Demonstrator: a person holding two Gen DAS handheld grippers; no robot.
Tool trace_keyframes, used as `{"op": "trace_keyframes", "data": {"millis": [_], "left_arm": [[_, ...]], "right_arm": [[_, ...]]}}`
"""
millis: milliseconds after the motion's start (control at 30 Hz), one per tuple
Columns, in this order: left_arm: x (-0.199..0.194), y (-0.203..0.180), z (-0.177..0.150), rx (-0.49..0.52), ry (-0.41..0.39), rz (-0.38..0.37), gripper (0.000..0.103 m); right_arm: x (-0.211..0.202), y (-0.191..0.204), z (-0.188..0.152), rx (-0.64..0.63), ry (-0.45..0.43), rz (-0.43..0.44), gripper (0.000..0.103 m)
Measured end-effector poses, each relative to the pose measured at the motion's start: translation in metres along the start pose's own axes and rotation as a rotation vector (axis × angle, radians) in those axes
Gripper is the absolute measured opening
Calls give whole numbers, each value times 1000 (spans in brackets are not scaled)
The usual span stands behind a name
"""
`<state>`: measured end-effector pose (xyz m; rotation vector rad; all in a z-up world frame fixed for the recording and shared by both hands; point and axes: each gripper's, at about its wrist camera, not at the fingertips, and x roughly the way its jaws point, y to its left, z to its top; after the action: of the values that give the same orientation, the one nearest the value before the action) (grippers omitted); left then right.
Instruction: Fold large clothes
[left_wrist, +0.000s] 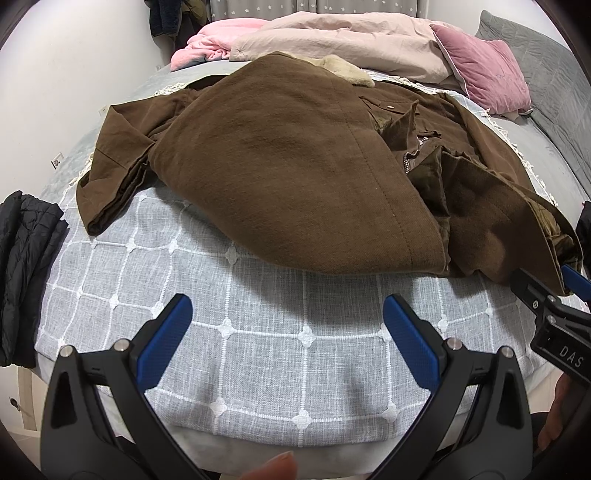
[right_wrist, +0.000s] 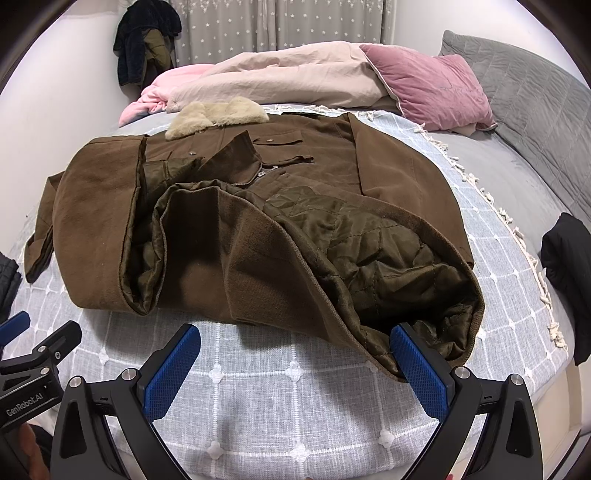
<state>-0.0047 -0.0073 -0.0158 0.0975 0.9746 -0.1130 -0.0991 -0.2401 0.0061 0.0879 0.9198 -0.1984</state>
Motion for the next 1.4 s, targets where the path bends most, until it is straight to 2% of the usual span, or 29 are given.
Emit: {"op": "trace_keyframes", "data": {"millis": [800, 933, 1067, 1200, 1400], "left_arm": [[0, 11, 8, -18, -5, -3, 102], [0, 16, 16, -31, -37, 50, 102], [-8, 22, 29, -20, -83, 22, 102], [-17, 19, 47, 20, -124, 63, 102], [-16, 7, 94, 41, -102, 49, 102]], "right_arm": [[1, -6, 1, 10, -7, 1, 103], [-2, -16, 5, 35, -35, -12, 103], [-4, -31, 12, 80, -59, -4, 103], [-8, -48, 19, 136, -81, 18, 103], [-3, -64, 28, 182, -89, 18, 103]]}}
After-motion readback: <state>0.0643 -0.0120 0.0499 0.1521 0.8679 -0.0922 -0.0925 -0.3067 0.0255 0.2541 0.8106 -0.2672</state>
